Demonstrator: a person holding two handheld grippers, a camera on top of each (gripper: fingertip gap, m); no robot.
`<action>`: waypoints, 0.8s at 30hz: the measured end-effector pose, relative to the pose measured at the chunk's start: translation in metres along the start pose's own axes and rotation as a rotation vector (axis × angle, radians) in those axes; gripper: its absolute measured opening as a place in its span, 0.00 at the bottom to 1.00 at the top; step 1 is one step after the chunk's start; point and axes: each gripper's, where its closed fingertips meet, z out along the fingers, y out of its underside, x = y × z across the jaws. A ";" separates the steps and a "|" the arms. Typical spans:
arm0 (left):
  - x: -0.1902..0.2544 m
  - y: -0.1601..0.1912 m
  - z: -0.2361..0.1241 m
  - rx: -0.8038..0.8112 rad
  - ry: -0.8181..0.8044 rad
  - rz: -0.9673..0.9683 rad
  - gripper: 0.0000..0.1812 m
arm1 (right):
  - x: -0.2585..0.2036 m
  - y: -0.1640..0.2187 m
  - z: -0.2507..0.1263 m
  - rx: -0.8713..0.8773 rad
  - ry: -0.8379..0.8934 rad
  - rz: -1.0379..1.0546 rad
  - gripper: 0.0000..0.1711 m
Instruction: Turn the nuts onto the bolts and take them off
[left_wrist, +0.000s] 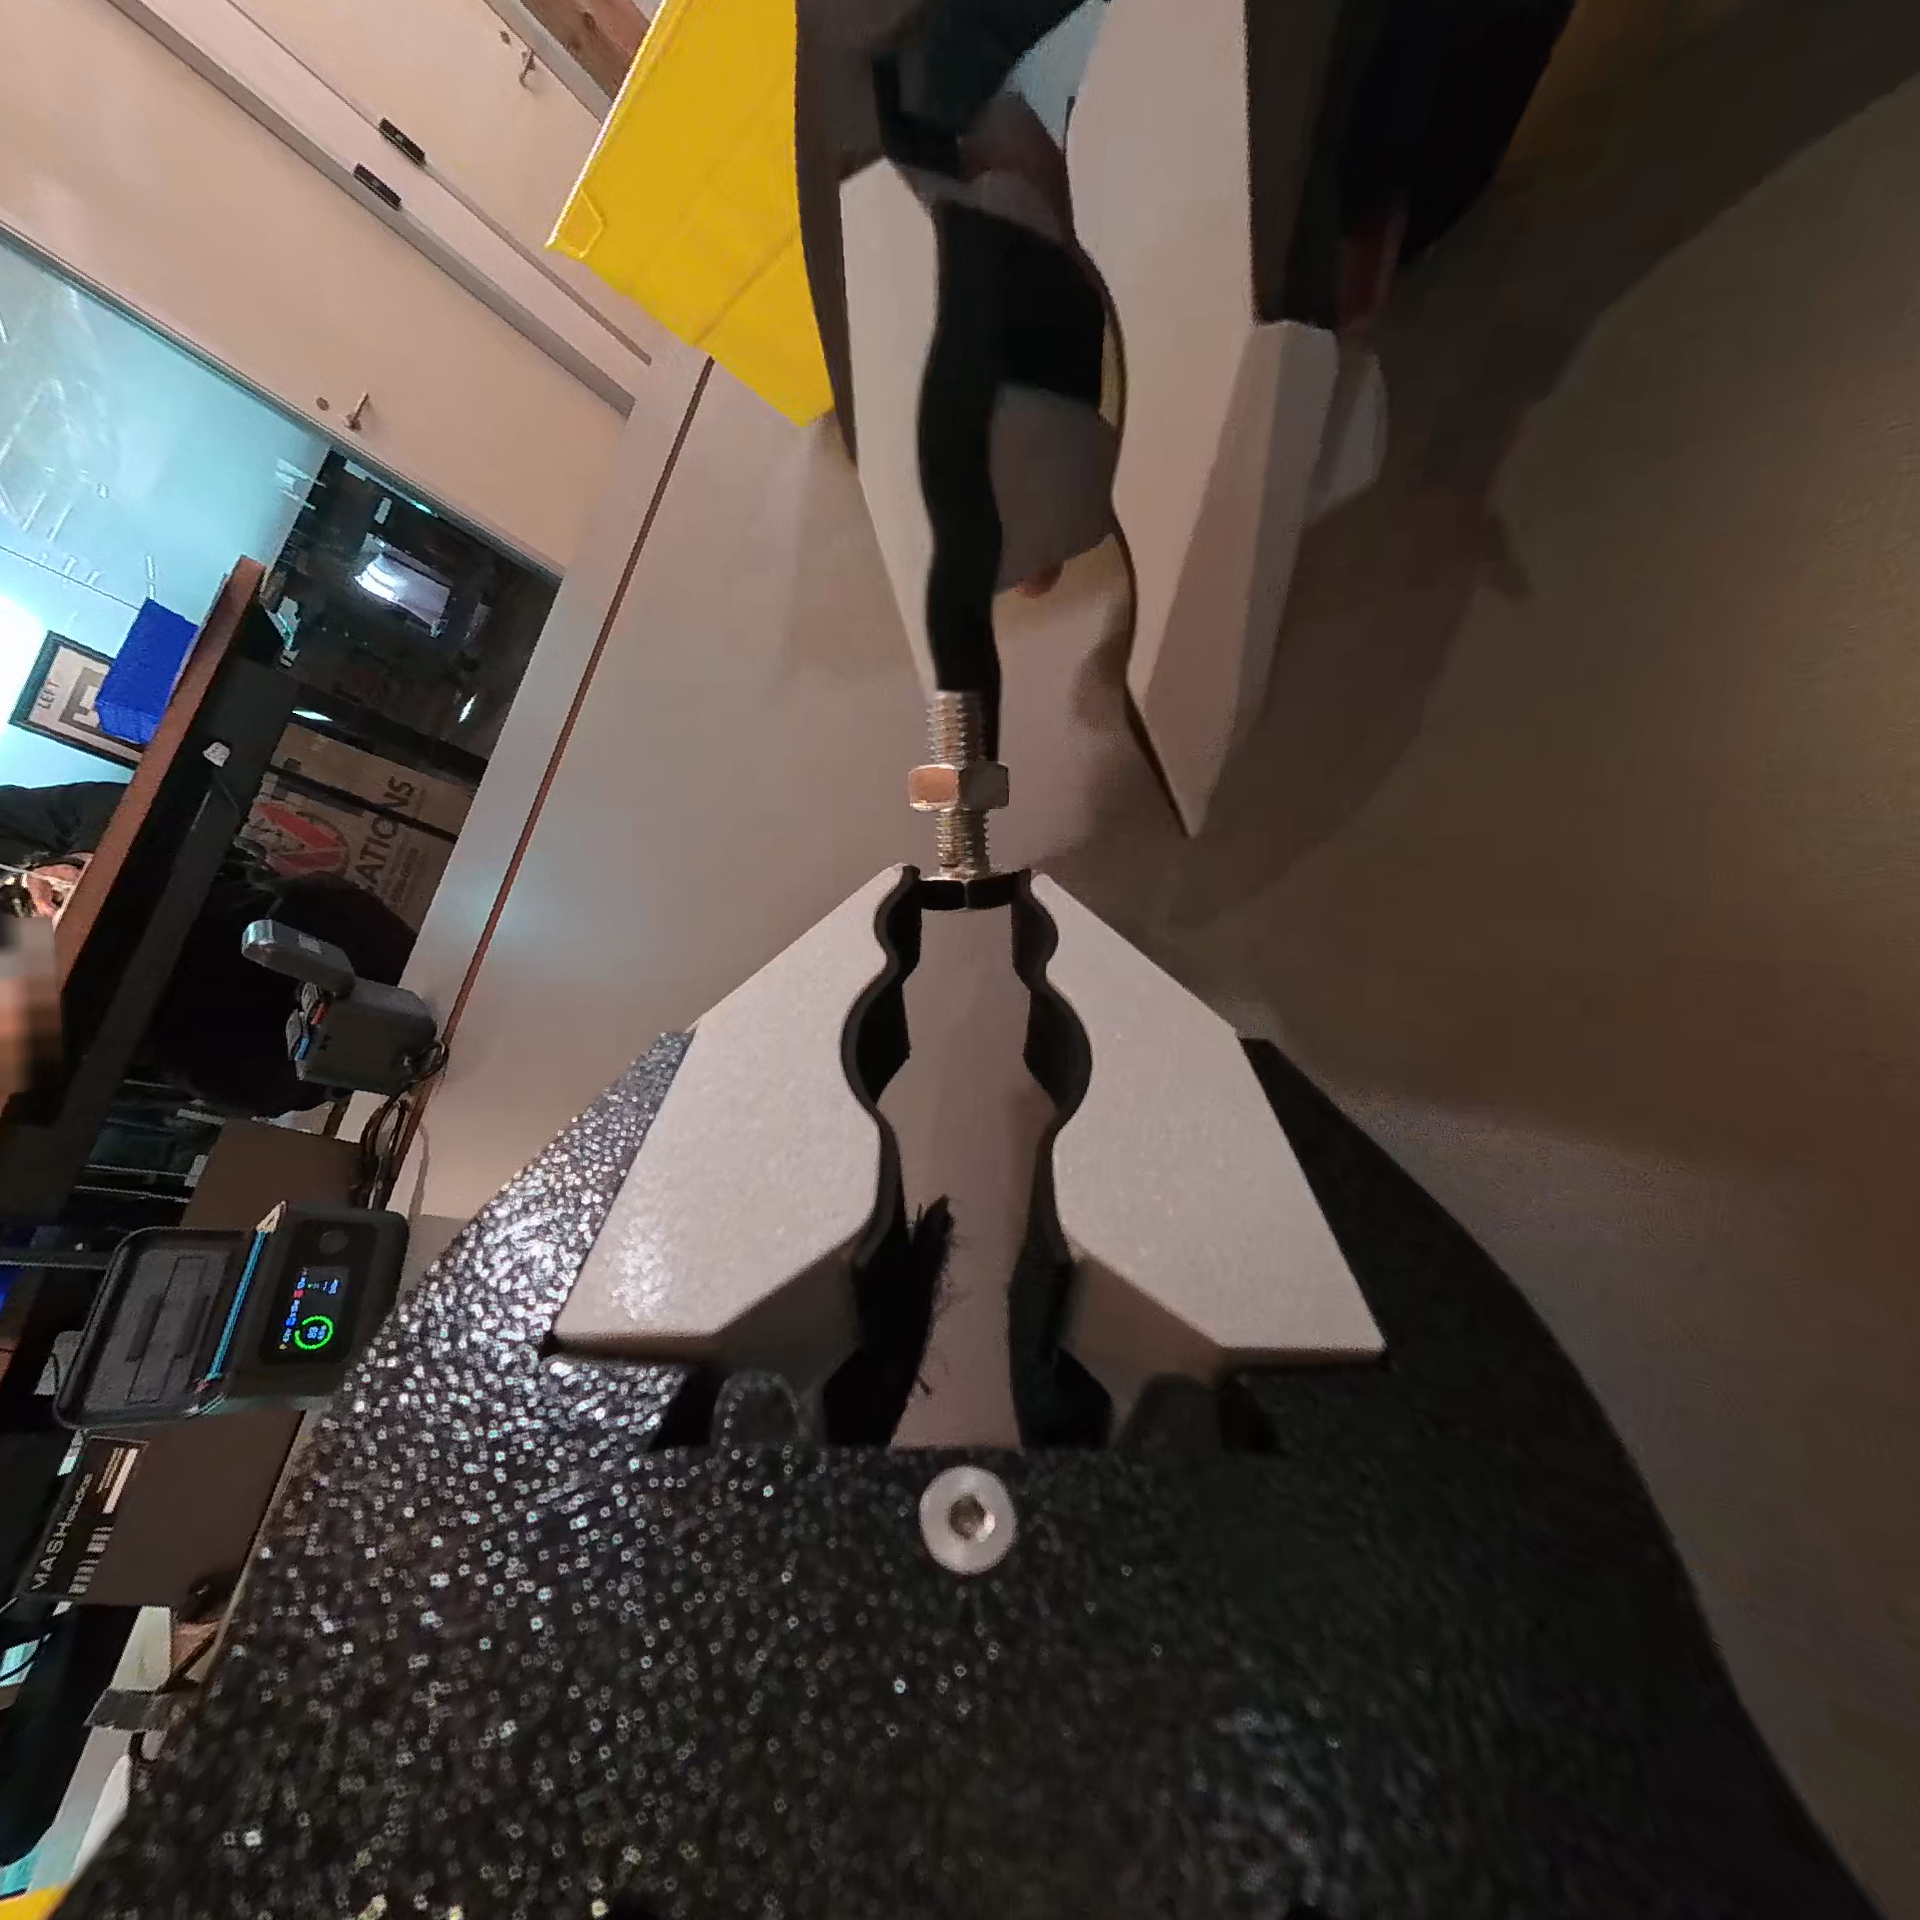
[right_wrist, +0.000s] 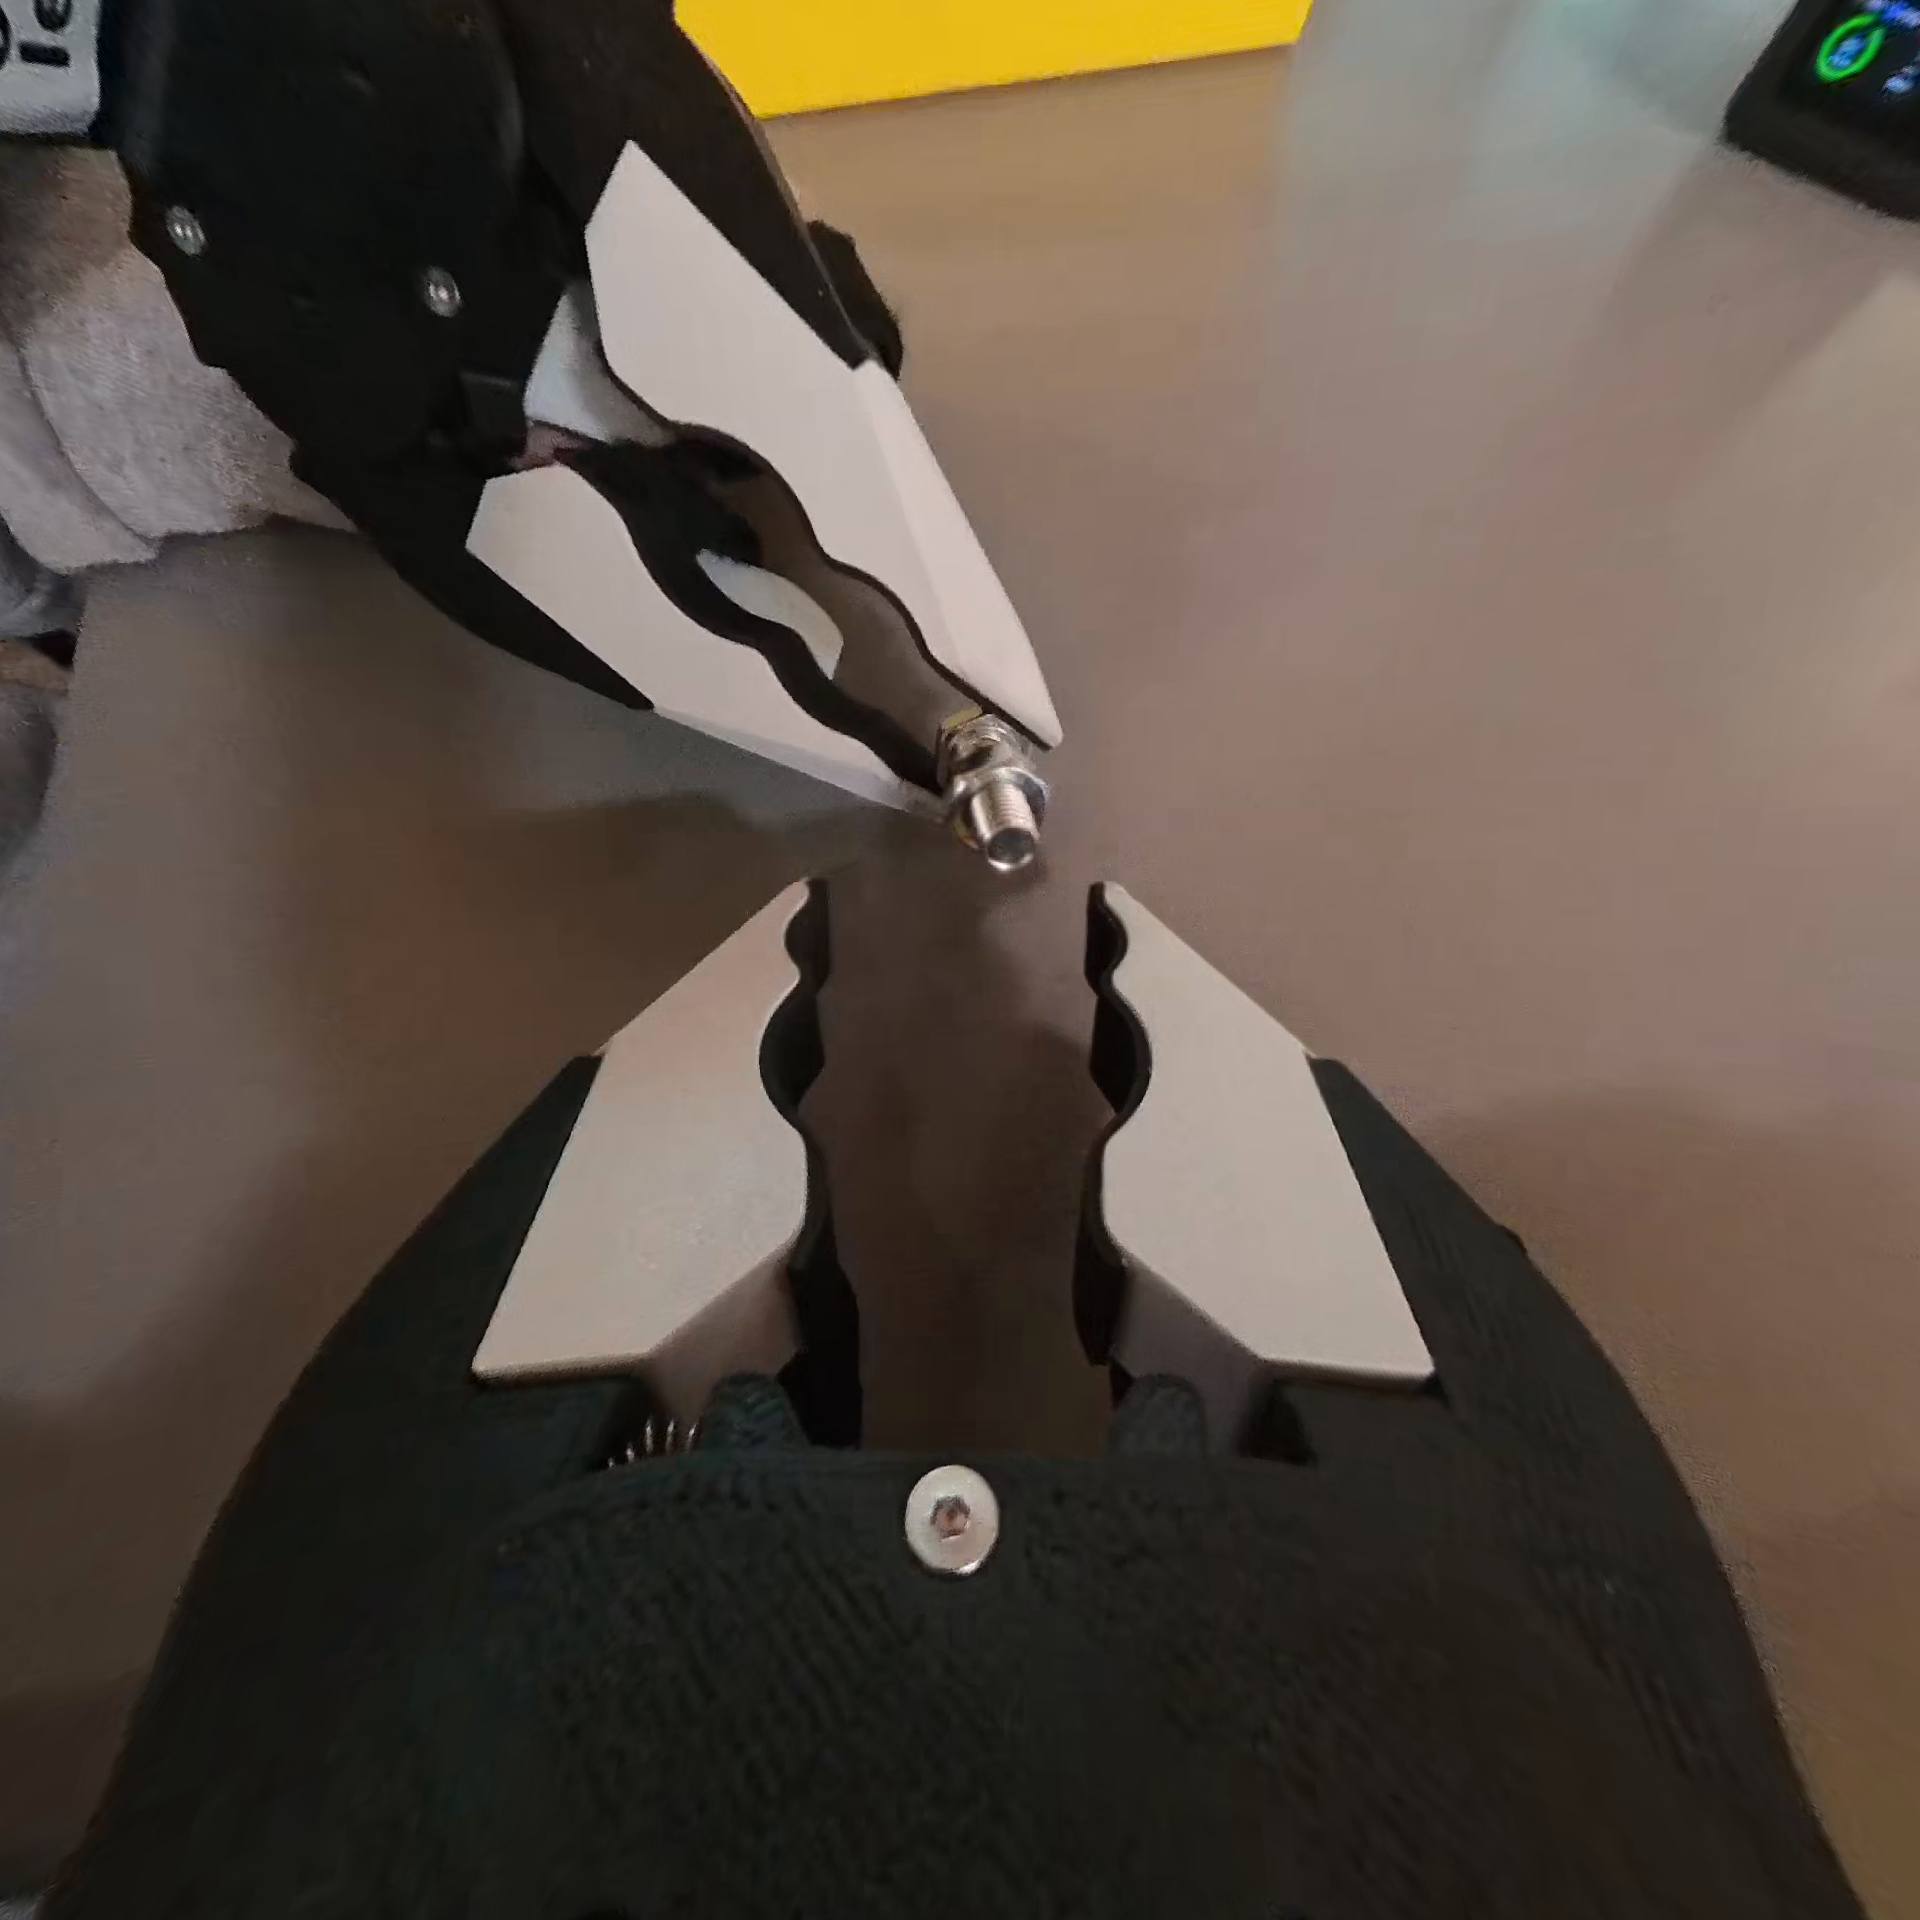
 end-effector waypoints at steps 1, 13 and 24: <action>0.000 0.000 0.000 -0.001 0.000 0.001 0.09 | -0.004 -0.003 0.002 0.006 -0.018 -0.011 0.28; 0.000 -0.002 -0.001 0.016 0.006 -0.029 0.09 | 0.000 -0.003 0.000 0.022 0.006 0.009 0.31; 0.002 -0.003 -0.001 0.023 0.015 -0.032 0.09 | -0.021 -0.050 -0.004 0.210 -0.011 -0.138 0.31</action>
